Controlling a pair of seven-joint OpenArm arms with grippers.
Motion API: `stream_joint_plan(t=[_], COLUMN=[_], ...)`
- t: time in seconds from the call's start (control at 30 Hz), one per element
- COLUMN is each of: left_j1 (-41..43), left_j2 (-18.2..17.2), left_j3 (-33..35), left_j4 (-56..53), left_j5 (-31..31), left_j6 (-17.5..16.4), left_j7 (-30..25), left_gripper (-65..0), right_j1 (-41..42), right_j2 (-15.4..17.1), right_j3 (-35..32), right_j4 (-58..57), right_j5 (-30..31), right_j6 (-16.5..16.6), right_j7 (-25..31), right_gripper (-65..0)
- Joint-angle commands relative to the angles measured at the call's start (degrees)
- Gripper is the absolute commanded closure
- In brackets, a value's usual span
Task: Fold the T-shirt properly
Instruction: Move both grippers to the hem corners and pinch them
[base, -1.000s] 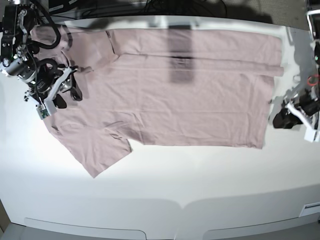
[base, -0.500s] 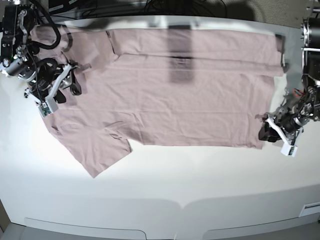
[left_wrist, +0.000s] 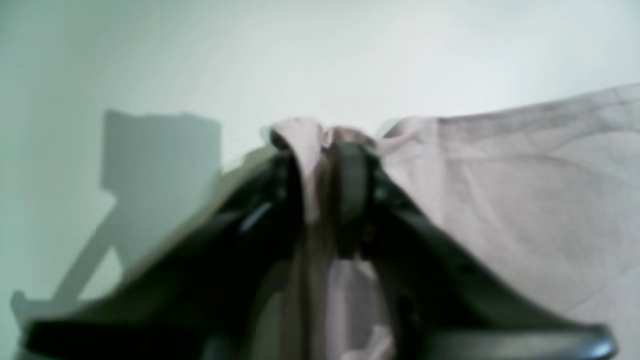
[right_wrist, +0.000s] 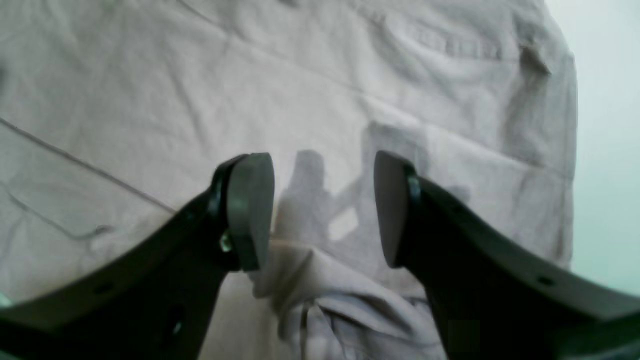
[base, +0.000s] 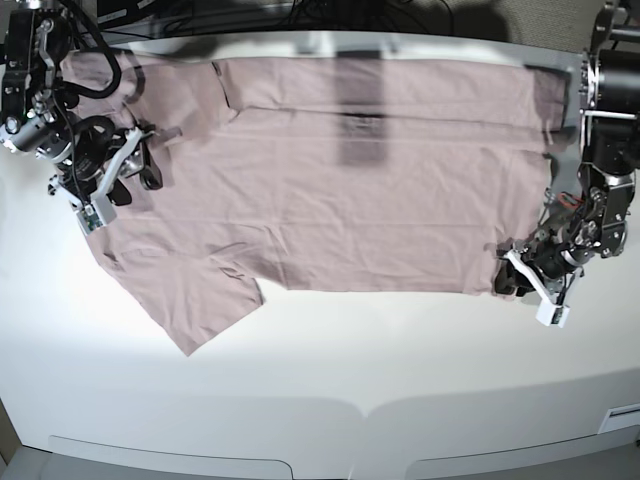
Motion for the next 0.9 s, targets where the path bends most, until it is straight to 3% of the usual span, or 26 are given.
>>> stream_joint_plan(t=[0.0, 0.03, 0.2, 0.3, 0.4, 0.6, 0.73, 0.87], left_j1=[-0.11, -0.13, -0.13, -0.11, -0.11, -0.09, -0.09, -0.09], left_j2=[-0.09, -0.17, -0.24, -0.2, -0.2, -0.17, 0.09, 0.11], left_j3=[0.22, 0.22, 0.22, 0.22, 0.22, 0.22, 0.22, 0.22], left_j4=[-0.17, -0.17, -0.17, -0.17, -0.17, -0.17, -0.17, -0.17], left_j5=[1.99, 1.99, 1.03, -1.09, -4.76, -5.22, -5.25, -6.47], left_j6=[-0.54, -0.54, -0.54, -0.54, -0.54, -0.54, -0.54, -0.54], left_j7=[4.63, 4.61, 4.52, 4.92, 6.12, 6.23, 5.55, 5.33], left_gripper=[-3.4, 0.0, 0.0, 0.0, 0.0, 0.0, 0.0, 0.0], right_j1=[0.5, 0.52, 2.47, 7.13, 13.2, 27.17, 35.93, 44.19], right_j2=[1.03, 1.03, 0.87, 0.94, 1.07, 4.57, 6.78, 7.28], right_j3=[0.5, 0.5, 0.33, 0.28, -0.2, -9.97, -15.87, -21.07], right_j4=[0.94, 0.94, 0.9, -1.03, -6.73, -23.52, -32.0, -39.85], right_j5=[0.9, 0.9, -2.36, -6.93, -5.73, -4.98, -4.63, -4.68], right_j6=[-0.24, -0.22, -1.84, -3.96, -3.89, -3.67, -3.58, -3.28], right_j7=[2.08, 2.97, 7.13, 7.34, 7.3, 4.76, 3.39, 3.43], right_gripper=[-32.8, -32.8, -32.8, -32.8, -32.8, -32.9, -36.2, -36.2])
